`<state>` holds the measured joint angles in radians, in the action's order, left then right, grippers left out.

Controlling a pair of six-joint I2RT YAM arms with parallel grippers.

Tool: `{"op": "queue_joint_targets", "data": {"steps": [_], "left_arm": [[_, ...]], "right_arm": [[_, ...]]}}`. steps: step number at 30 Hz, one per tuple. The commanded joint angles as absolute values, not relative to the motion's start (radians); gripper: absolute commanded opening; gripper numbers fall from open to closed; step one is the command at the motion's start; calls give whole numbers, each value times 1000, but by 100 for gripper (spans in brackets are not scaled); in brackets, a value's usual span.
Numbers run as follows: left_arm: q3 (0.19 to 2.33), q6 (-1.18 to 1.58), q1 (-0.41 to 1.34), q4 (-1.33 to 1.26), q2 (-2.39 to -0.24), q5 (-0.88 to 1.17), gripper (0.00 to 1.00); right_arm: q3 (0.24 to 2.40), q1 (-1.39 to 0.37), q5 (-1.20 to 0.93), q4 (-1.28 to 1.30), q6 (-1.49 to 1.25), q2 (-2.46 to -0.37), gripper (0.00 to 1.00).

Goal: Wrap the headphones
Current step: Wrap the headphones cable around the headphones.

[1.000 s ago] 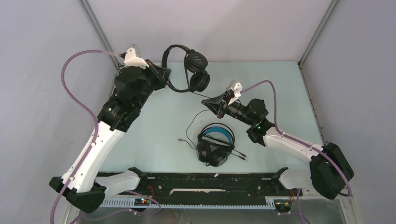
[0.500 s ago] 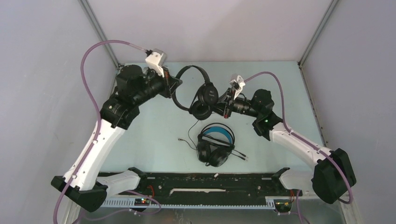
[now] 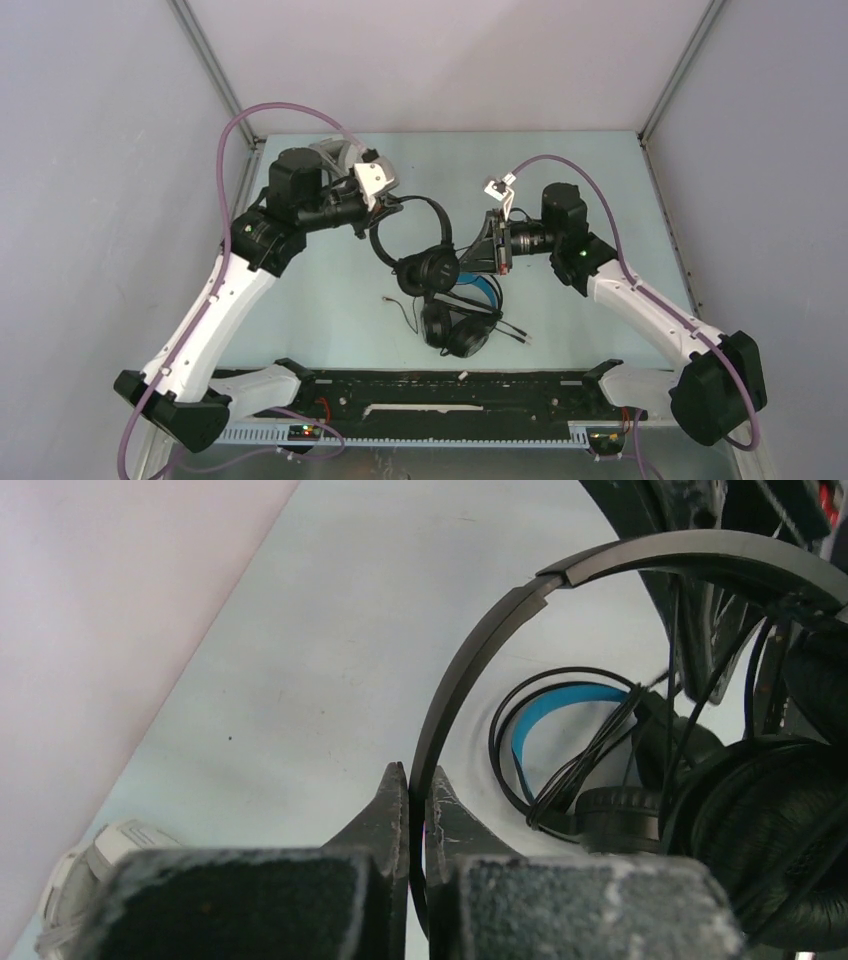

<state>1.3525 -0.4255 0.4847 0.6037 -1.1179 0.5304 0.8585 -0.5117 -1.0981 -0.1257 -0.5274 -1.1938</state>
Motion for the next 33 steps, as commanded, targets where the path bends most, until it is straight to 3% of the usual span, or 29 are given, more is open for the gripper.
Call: {"op": "queue_joint_targets", "data": {"steps": [1, 4, 14, 18, 27, 30, 33], "left_arm": [[1409, -625, 474, 764, -1141, 604, 0], [1413, -620, 474, 732, -1157, 583, 0], [1400, -593, 474, 625, -1169, 488, 0], [1394, -601, 474, 600, -1165, 421, 0], [1401, -637, 474, 614, -1166, 369, 0], [1392, -656, 474, 625, -1164, 355, 0], [1387, -667, 474, 634, -1163, 344, 0]], "right_arm": [[930, -469, -1155, -113, -610, -1150, 0], [929, -470, -1182, -149, -649, -1156, 5], [928, -484, -1208, -242, -785, -1145, 0], [928, -505, -1206, -241, -805, -1138, 6], [928, -534, -1197, -331, -911, -1142, 0], [928, -533, -1189, -397, -979, -1153, 8], [929, -532, -1175, -454, -1030, -1154, 5]]}}
